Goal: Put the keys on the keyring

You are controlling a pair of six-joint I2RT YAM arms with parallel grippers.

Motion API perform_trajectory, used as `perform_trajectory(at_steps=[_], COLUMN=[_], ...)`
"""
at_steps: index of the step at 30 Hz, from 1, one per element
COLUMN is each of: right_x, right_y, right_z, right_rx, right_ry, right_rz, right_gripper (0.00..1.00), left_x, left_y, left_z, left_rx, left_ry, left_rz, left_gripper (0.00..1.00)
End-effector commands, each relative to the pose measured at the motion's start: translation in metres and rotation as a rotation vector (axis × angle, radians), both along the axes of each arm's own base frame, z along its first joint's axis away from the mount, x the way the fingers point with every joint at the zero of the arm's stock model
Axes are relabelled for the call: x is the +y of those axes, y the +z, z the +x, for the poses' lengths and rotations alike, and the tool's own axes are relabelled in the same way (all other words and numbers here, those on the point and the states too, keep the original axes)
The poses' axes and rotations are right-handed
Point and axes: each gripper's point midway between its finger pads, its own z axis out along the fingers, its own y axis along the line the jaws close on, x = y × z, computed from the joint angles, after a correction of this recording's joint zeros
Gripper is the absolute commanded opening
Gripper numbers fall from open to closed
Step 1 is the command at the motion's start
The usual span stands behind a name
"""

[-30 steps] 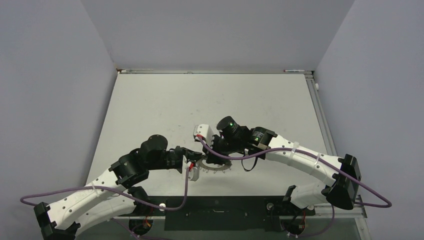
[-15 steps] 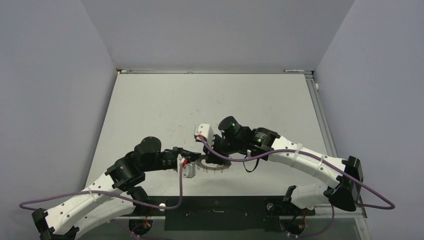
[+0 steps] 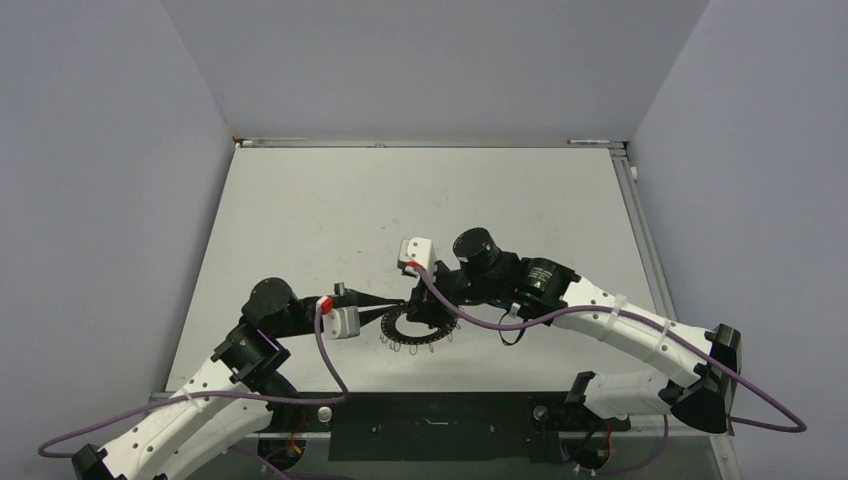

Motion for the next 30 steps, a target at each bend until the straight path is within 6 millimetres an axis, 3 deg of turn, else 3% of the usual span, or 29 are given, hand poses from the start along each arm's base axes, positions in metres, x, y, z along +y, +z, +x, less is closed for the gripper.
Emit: perform_trajectory(at_steps=[1, 3, 11, 19, 24, 28, 30], right_x=[0.013, 0.013, 0.000, -0.026, -0.030, -0.023, -0.019], right_y=[0.020, 0.021, 0.039, 0.083, 0.109, 0.109, 0.107], right_z=[0.005, 0.005, 0.013, 0.016, 0.013, 0.013, 0.018], right_rx=[-0.042, -0.046, -0.118, -0.246, -0.294, -0.277, -0.267], right_ry=[0.013, 0.013, -0.038, -0.113, -0.134, -0.135, -0.161], right_rz=[0.098, 0.101, 0.139, 0.256, 0.392, 0.446, 0.465], right_gripper=[0.41, 0.50, 0.59, 0.68, 0.66, 0.60, 0.56], left_x=[-0.002, -0.002, 0.000, 0.006, 0.012, 0.019, 0.019], left_y=[0.049, 0.051, 0.048, 0.045, 0.064, 0.083, 0.093], left_z=[-0.023, -0.023, -0.011, 0.018, 0.030, 0.032, 0.024], left_rx=[-0.062, -0.049, -0.002, 0.108, 0.214, 0.315, 0.324], left_ry=[-0.115, -0.116, -0.056, 0.097, 0.137, 0.130, 0.069], left_rz=[-0.165, -0.178, -0.168, -0.163, -0.264, -0.376, -0.414], left_gripper=[0.00, 0.00, 0.00, 0.00, 0.00, 0.00, 0.00])
